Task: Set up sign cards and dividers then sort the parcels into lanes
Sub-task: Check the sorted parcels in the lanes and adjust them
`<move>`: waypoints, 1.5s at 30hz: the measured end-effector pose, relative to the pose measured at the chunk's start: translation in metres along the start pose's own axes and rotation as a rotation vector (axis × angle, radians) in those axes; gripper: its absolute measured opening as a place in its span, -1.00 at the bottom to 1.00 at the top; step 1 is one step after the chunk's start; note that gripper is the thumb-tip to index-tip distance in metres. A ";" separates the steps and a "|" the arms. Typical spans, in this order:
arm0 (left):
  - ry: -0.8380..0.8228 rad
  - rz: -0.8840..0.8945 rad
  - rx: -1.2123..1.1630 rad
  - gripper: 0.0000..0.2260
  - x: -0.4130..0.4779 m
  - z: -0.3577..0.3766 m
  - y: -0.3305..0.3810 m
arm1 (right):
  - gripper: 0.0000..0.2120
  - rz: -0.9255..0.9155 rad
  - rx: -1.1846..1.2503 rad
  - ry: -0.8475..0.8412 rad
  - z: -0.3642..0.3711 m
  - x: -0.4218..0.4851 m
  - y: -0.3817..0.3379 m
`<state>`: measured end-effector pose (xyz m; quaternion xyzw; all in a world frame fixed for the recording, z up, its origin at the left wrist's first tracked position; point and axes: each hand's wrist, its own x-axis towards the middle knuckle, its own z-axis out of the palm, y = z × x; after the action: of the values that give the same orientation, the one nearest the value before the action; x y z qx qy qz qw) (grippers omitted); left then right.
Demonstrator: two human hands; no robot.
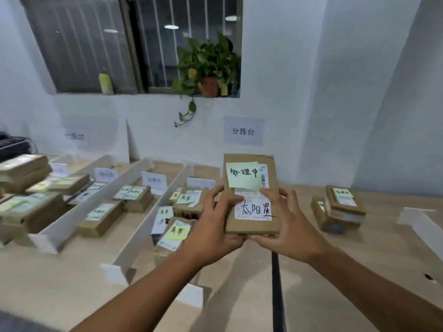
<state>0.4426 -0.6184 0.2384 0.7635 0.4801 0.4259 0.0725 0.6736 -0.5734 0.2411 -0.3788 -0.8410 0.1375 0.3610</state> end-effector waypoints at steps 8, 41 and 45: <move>0.104 -0.154 0.078 -0.26 -0.118 -0.143 -0.049 | -0.02 -0.132 0.028 -0.172 0.107 0.028 -0.129; -0.074 -0.299 -0.072 -0.24 -0.247 -0.389 -0.430 | -0.02 0.116 0.162 -0.372 0.510 0.176 -0.299; -0.192 -0.347 -0.090 -0.23 -0.212 -0.364 -0.495 | -0.03 0.246 0.188 -0.403 0.553 0.206 -0.248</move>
<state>-0.1891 -0.6342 0.0860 0.7025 0.5757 0.3534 0.2242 0.0530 -0.5656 0.0820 -0.4081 -0.8271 0.3305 0.2003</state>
